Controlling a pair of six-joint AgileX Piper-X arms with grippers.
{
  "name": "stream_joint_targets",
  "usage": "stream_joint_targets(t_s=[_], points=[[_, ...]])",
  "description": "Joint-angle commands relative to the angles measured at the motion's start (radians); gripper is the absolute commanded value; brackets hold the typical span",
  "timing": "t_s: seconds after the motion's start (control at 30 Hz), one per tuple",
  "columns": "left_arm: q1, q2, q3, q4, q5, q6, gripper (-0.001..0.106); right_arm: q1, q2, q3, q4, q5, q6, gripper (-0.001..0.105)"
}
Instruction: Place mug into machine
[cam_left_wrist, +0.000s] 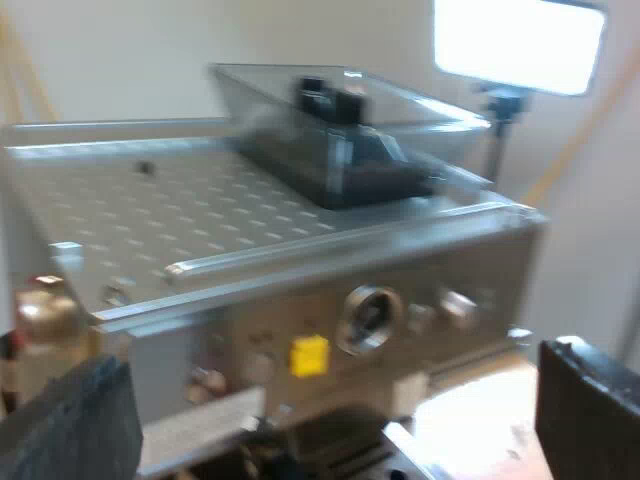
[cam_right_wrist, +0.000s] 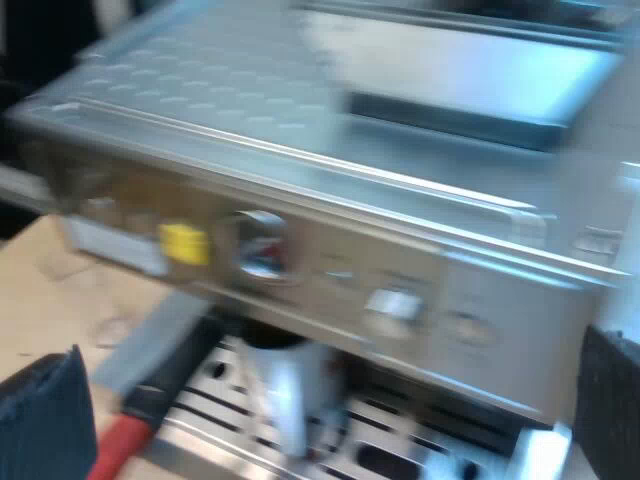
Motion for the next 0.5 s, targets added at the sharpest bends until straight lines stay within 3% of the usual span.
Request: stream_joint_targets(t_s=[0.03,0.2,0.3,0.5], points=[[0.000,0.071,-0.036,-0.002,-0.038,-0.014,0.082,-0.142,-0.047,-0.009,0.069,-0.099,-0.011,0.102],[0.011,0.167,-0.080,-0.002,-0.040,-0.014,0.082,-0.429,-0.100,-0.009,0.173,-0.286,-0.021,0.102],[0.074,0.198,-0.095,0.002,-0.022,-0.014,0.082,-0.623,-0.109,-0.009,0.237,-0.420,-0.068,0.102],[0.320,0.211,-0.095,0.013,0.155,-0.014,0.082,-0.928,-0.109,-0.009,0.308,-0.614,-0.166,0.102]])
